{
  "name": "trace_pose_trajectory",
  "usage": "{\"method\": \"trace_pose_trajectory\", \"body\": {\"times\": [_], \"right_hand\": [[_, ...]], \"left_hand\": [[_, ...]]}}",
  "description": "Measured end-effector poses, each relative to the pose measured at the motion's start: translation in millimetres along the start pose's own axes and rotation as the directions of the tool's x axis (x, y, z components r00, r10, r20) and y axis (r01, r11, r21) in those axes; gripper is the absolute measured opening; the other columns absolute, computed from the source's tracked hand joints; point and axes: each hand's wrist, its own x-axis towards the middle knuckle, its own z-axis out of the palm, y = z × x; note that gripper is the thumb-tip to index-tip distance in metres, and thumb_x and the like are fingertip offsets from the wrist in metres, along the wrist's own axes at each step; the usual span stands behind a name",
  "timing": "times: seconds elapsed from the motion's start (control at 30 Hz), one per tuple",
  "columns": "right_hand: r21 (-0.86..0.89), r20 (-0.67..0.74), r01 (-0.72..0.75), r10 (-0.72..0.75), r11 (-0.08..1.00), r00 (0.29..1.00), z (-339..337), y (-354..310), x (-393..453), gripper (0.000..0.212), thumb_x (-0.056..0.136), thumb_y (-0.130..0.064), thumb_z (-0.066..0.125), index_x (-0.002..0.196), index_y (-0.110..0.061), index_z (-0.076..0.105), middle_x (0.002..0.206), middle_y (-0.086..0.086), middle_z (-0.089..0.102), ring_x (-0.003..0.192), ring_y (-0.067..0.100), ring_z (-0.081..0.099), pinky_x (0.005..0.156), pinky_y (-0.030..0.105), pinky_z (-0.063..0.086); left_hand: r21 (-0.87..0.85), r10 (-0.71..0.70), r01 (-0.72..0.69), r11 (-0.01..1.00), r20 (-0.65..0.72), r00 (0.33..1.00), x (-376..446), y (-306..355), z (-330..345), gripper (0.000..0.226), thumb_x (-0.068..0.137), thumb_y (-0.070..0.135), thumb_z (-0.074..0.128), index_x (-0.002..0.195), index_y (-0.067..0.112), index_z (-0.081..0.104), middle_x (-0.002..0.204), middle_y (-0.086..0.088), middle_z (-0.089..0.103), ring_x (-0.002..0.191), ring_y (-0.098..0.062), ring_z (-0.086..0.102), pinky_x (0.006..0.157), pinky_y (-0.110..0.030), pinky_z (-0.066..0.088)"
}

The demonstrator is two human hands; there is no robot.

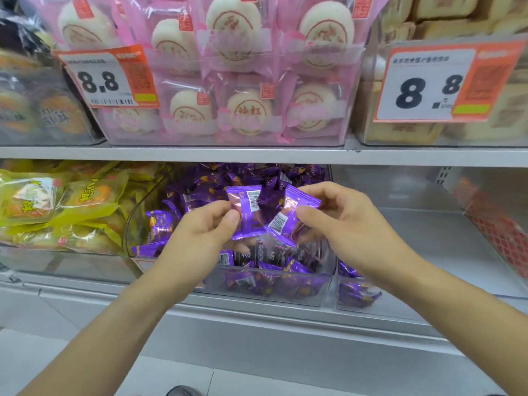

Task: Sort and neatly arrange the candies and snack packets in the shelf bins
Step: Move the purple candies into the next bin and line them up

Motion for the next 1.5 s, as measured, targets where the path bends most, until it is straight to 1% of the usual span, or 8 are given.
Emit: {"method": "trace_pose_trajectory", "body": {"times": [0.07,0.17,0.4,0.57,0.73,0.9,1.03,1.5], "right_hand": [[0.089,-0.035,0.005,-0.001,0.996,0.999,-12,-2,-9,0.016,0.095,-0.005,0.061,0.108,-0.012,0.067,0.09,0.009,0.075,0.072,0.018,0.071,0.071,0.029,0.06],[0.118,-0.111,0.042,-0.028,0.992,0.993,-29,4,-23,0.017,0.093,0.001,0.061,0.104,-0.01,0.069,0.088,0.01,0.074,0.07,0.021,0.067,0.065,0.025,0.059],[0.169,-0.144,0.016,0.009,0.985,0.99,-53,20,-50,0.032,0.084,0.02,0.058,0.085,-0.007,0.074,0.085,0.012,0.077,0.076,0.026,0.076,0.072,0.021,0.058],[0.223,-0.105,-0.008,0.032,0.975,0.994,-71,27,-54,0.028,0.067,0.01,0.059,0.078,-0.006,0.079,0.088,0.024,0.073,0.085,0.039,0.073,0.089,0.046,0.058],[0.115,-0.161,0.073,-0.054,0.991,0.985,-76,25,-58,0.013,0.062,-0.015,0.085,0.071,-0.008,0.078,0.082,0.014,0.075,0.085,0.025,0.073,0.079,0.032,0.058],[0.165,-0.196,0.125,-0.092,0.978,0.976,-79,29,-57,0.022,0.05,-0.006,0.084,0.069,-0.012,0.076,0.087,0.011,0.076,0.094,0.022,0.072,0.075,0.023,0.058],[0.221,-0.173,0.112,-0.075,0.969,0.982,-76,29,-58,0.025,0.052,0.002,0.081,0.072,-0.01,0.074,0.088,0.013,0.075,0.087,0.022,0.073,0.073,0.025,0.059],[0.128,-0.068,-0.014,0.023,0.992,0.997,-70,30,-56,0.029,0.059,-0.009,0.086,0.086,-0.012,0.075,0.091,0.011,0.075,0.085,0.022,0.07,0.074,0.031,0.06]], "left_hand": [[-0.198,-0.091,0.11,0.974,0.1,0.991,-4,0,10,0.027,0.103,0.015,0.045,0.114,-0.006,0.058,0.102,-0.037,0.057,0.073,-0.031,0.071,0.064,-0.033,0.058],[-0.31,-0.138,0.187,0.932,0.173,0.975,-10,-1,27,0.037,0.093,0.016,0.055,0.12,-0.009,0.054,0.099,-0.028,0.055,0.071,-0.033,0.07,0.058,-0.028,0.055],[-0.491,-0.176,0.296,0.82,0.277,0.945,-13,13,56,0.03,0.076,0.001,0.069,0.105,-0.003,0.074,0.11,-0.025,0.07,0.101,-0.032,0.069,0.09,-0.04,0.057],[-0.363,-0.146,0.181,0.914,0.123,0.982,-12,20,76,0.025,0.071,0.013,0.071,0.095,0.007,0.077,0.079,-0.007,0.075,0.065,-0.012,0.067,0.063,-0.02,0.055],[-0.292,-0.139,0.171,0.941,0.127,0.982,-10,18,84,0.05,0.064,0.015,0.079,0.113,0.019,0.07,0.106,-0.002,0.075,0.089,-0.018,0.072,0.078,-0.029,0.06],[-0.301,-0.16,0.213,0.93,0.191,0.968,-12,22,90,0.029,0.073,0.01,0.073,0.102,0.007,0.074,0.095,-0.012,0.077,0.084,-0.017,0.072,0.075,-0.022,0.058],[-0.396,-0.194,0.265,0.879,0.211,0.958,-14,26,94,0.034,0.074,0.008,0.069,0.108,0.003,0.07,0.096,-0.019,0.075,0.08,-0.024,0.073,0.073,-0.035,0.062],[-0.387,-0.164,0.243,0.889,0.226,0.96,-16,28,100,0.031,0.081,0.02,0.064,0.107,0.003,0.07,0.095,-0.014,0.076,0.08,-0.019,0.073,0.074,-0.029,0.06]]}}
